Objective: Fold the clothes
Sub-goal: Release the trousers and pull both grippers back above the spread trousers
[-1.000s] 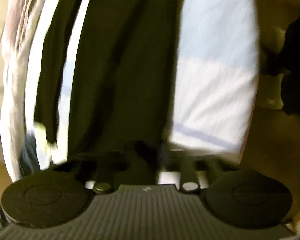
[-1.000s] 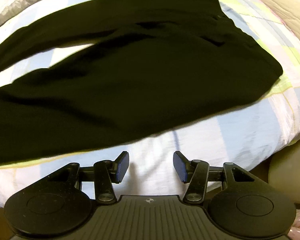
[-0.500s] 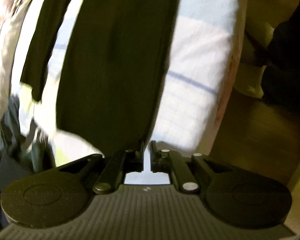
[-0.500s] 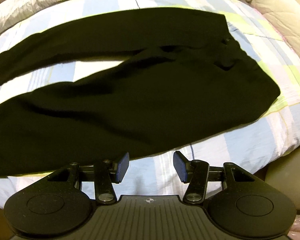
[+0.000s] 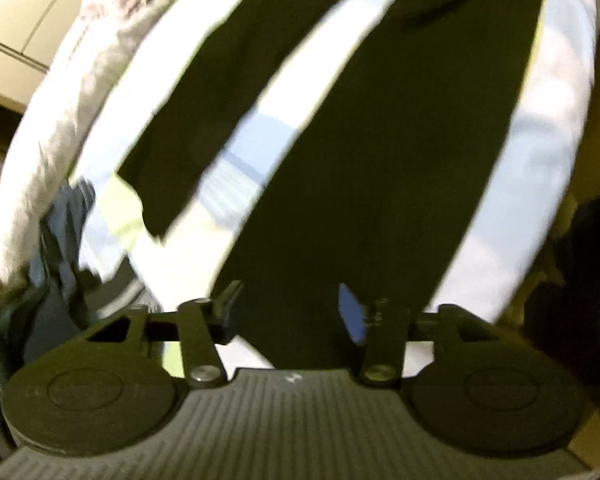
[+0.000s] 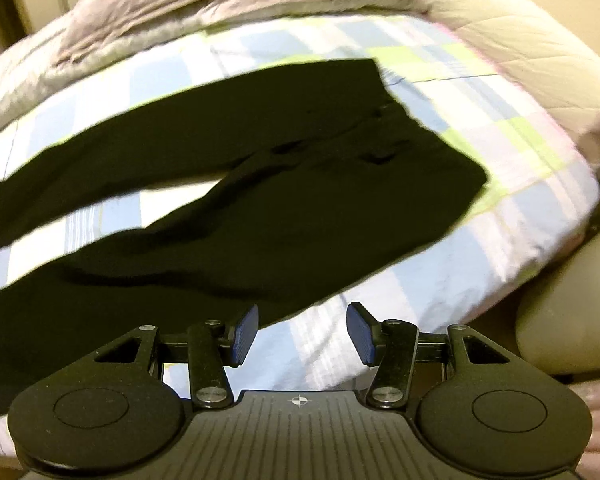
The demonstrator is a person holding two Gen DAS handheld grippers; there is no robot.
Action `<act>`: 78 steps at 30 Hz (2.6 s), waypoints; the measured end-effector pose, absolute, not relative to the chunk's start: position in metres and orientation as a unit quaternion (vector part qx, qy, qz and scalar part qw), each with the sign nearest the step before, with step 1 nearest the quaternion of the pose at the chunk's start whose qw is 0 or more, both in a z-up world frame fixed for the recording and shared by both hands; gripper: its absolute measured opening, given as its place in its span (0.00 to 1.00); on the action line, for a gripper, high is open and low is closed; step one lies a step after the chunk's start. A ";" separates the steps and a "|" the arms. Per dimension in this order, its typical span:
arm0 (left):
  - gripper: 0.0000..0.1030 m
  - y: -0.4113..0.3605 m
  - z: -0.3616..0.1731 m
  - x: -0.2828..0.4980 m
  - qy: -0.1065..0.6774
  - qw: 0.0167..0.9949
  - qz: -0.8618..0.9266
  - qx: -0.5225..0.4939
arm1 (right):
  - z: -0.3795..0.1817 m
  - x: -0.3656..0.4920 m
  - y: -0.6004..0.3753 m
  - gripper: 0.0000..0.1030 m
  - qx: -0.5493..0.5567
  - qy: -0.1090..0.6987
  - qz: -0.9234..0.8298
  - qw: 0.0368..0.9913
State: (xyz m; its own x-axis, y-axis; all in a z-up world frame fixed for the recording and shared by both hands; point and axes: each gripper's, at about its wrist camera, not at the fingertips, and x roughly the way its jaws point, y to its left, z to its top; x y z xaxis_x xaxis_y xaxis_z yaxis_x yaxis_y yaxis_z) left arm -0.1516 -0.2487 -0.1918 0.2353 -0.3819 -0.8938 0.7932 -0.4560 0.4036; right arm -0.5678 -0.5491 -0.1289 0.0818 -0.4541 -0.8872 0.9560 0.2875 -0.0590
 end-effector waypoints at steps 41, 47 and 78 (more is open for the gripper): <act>0.94 -0.278 -0.082 -0.434 0.205 0.623 -0.517 0.550 | -0.085 -0.698 -0.694 0.74 0.093 0.511 -0.335 0.786; 0.94 -0.271 -0.086 -0.433 0.216 0.623 -0.508 0.554 | -0.088 -0.685 -0.701 0.74 0.098 0.516 -0.327 0.786; 0.94 -0.261 -0.119 -0.443 0.242 0.616 -0.501 0.558 | -0.110 -0.685 -0.687 0.74 0.105 0.539 -0.314 0.775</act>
State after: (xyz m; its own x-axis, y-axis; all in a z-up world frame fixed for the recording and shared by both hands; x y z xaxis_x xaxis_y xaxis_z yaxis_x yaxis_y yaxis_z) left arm -0.4428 -0.2608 -0.1187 0.3817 -0.3471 -0.8567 0.8866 -0.1244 0.4454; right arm -0.6852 -0.6874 -0.1101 0.2216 -0.3739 -0.9006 0.5994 0.7807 -0.1767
